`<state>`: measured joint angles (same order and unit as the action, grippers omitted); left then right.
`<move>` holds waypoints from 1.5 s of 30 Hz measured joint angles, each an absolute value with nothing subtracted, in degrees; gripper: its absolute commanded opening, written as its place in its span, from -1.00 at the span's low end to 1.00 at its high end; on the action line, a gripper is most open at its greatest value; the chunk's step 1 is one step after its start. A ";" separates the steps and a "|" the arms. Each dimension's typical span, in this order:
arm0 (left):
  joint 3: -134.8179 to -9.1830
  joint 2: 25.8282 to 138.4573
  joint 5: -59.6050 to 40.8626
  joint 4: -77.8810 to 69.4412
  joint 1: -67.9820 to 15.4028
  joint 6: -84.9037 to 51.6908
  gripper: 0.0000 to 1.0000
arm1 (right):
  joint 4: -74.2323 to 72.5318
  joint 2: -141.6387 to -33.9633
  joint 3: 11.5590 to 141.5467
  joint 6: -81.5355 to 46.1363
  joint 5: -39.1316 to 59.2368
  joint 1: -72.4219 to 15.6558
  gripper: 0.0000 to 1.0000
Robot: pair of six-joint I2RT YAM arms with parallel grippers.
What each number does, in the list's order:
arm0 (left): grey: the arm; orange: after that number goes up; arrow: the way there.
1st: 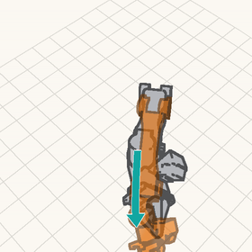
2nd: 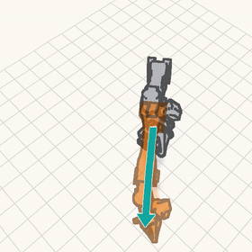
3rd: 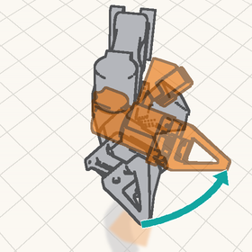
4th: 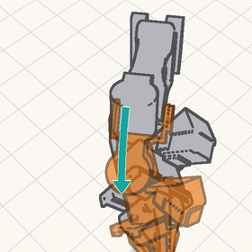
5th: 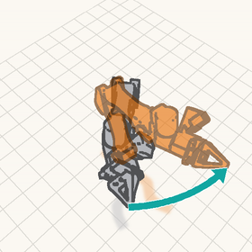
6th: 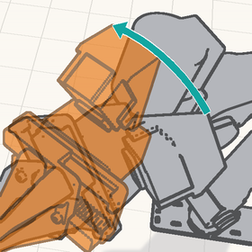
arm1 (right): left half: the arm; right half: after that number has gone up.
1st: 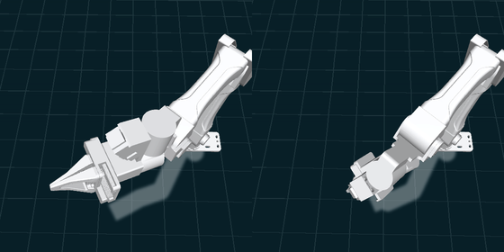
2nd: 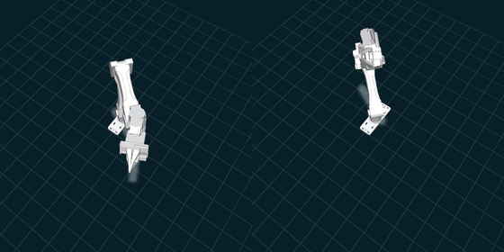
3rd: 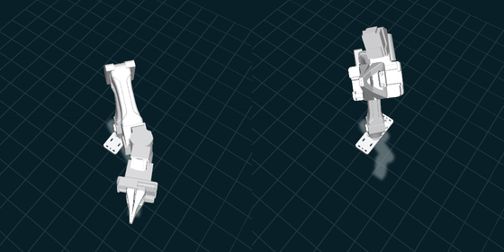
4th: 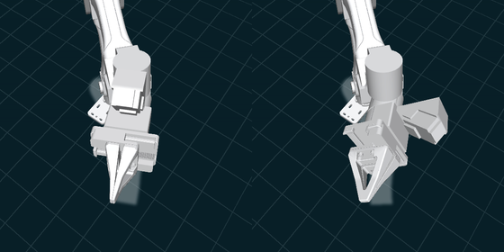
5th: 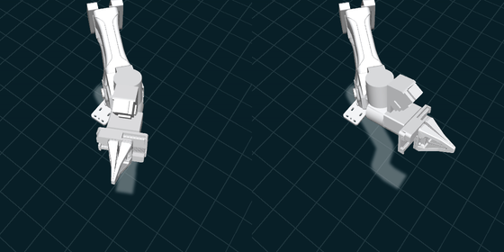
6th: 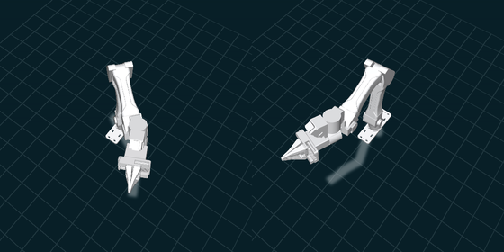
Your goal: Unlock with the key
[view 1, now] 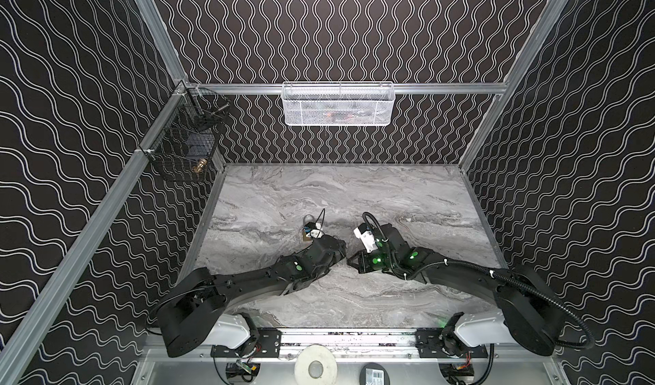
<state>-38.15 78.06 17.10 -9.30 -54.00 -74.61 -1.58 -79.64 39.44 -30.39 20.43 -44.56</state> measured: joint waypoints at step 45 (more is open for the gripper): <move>-36.99 77.84 17.80 -9.69 -54.00 -74.59 -0.55 | -0.80 -82.13 41.91 -30.65 21.56 -44.95 -1.00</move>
<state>-36.99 77.84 17.80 -9.69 -54.00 -74.59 -0.80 -82.13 41.91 -30.65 21.56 -44.95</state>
